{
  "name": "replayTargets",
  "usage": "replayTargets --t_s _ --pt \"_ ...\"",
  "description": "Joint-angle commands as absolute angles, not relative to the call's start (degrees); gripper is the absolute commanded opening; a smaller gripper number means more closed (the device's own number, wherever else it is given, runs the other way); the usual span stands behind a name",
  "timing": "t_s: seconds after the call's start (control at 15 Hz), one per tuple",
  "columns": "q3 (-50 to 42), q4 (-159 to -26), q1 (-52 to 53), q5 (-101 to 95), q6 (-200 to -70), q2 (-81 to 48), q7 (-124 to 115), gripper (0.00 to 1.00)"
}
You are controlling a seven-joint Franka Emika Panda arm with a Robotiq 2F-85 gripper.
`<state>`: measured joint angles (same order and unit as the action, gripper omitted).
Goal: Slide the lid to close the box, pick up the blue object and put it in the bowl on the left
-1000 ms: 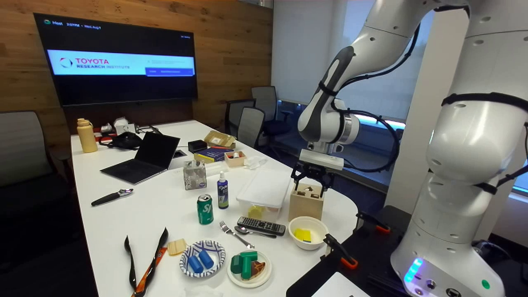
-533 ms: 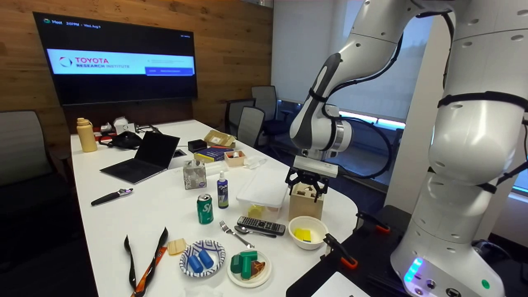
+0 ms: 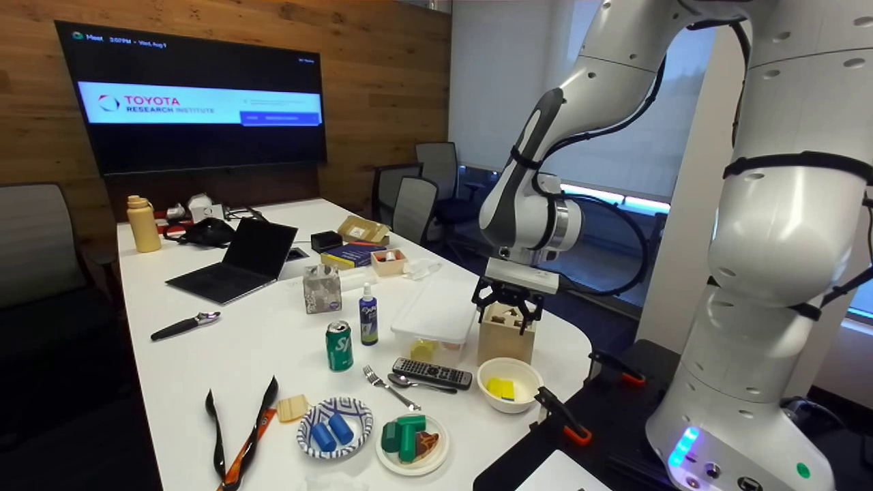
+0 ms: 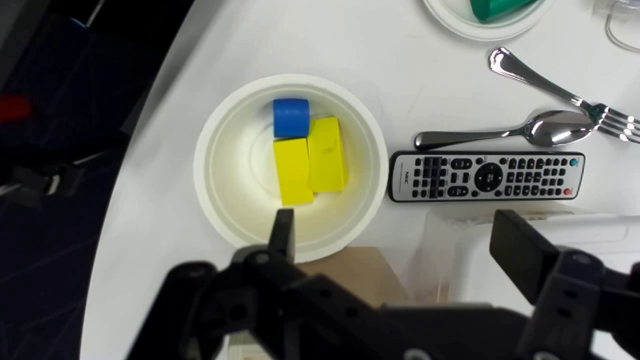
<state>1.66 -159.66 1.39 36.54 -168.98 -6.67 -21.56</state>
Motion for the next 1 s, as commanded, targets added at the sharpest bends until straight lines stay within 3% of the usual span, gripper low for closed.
replayTargets --t_s 0.0,0.93 --pt "1.0 -158.6 1.2 35.0 -168.8 -8.3 -21.3 1.0" --pt "2.8 -154.4 -5.2 33.5 -167.2 -20.1 -11.7 1.0"
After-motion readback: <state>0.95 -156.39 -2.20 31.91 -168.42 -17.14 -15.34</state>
